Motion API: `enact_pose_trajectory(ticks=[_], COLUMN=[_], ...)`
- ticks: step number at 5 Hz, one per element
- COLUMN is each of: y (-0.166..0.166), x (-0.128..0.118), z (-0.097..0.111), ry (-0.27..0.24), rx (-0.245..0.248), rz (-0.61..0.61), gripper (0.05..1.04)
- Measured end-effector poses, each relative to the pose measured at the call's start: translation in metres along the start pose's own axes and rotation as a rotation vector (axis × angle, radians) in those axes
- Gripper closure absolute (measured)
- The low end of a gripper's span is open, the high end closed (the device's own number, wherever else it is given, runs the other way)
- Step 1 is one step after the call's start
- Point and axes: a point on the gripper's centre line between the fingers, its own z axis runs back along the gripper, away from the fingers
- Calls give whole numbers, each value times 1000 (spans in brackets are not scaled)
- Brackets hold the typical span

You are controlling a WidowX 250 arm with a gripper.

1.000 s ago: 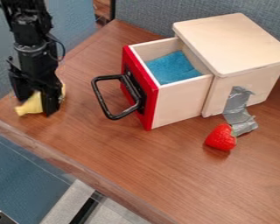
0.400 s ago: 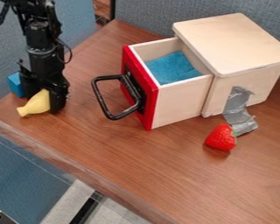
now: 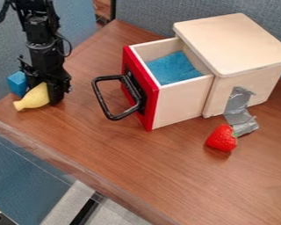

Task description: Put the yellow toy in the drawer

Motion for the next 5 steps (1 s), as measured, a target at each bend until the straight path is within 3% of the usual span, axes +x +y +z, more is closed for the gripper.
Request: enact_pose_trajectory(ticks=[1, 2, 3, 4, 5], y=[-2, -4, -6, -13, -39], x=[-16, -30, -44, -42, -30], z=[15, 63, 98, 119, 123], ry=[21, -3, -18, -34, -23], rx=[-42, -38, -48, -79, -70], rz=[12, 17, 41, 50, 17], gripper=[513, 513, 513, 513, 513])
